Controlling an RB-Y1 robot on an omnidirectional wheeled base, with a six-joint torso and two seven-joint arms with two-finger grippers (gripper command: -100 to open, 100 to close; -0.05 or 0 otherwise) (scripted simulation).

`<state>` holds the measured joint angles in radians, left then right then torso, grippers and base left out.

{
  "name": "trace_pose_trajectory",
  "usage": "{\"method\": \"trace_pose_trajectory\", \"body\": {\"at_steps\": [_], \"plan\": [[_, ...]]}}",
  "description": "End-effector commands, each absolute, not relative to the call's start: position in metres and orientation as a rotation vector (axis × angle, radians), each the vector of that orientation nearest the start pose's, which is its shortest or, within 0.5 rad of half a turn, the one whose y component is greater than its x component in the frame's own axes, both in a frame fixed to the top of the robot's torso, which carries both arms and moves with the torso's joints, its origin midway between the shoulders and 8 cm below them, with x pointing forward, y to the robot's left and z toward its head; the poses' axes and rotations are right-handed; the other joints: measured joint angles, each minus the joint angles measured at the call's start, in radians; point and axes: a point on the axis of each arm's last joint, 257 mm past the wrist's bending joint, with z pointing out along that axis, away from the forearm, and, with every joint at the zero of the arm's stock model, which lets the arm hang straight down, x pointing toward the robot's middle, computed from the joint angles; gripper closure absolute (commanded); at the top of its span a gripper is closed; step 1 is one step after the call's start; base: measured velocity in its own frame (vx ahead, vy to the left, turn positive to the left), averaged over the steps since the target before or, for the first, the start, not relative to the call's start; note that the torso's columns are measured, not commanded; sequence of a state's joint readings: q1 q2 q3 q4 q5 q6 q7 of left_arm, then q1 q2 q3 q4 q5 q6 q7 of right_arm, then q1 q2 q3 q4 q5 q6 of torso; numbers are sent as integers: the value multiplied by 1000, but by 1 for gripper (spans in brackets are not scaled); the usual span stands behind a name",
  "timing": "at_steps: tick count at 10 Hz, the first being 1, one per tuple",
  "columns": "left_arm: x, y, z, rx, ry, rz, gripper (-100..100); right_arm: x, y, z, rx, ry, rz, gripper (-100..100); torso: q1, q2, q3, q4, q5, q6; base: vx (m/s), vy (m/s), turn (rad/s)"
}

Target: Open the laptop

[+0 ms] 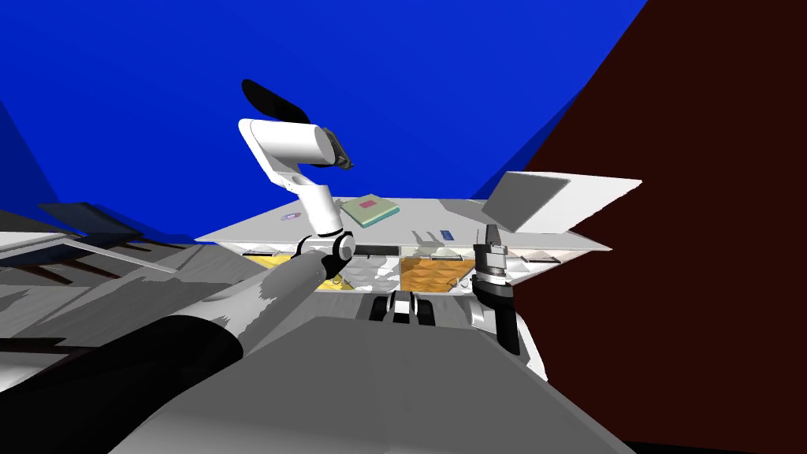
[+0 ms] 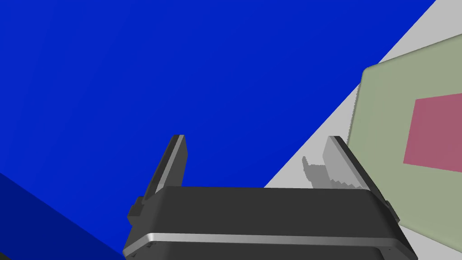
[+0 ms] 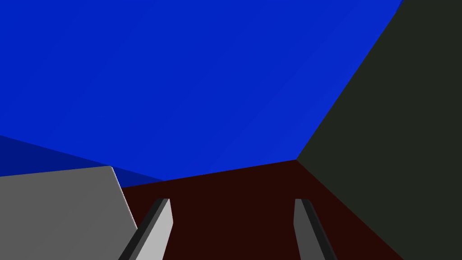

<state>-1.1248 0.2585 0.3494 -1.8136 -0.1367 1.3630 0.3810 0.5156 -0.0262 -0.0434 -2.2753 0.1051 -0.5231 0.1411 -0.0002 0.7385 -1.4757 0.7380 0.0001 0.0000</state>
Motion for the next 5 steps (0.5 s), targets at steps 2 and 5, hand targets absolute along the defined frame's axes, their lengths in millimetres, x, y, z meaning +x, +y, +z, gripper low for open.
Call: {"method": "trace_pose_trajectory", "body": {"at_steps": [2,5], "plan": [[596,298,233,-1522,840,-1322,0,340,-279,21,505,720,1059,0,0,0,0,0,0,0,0,0,0],[596,298,233,-1522,840,-1322,0,340,-279,21,505,720,1059,0,0,-1,0,0,0,0,0,0,0]]}}
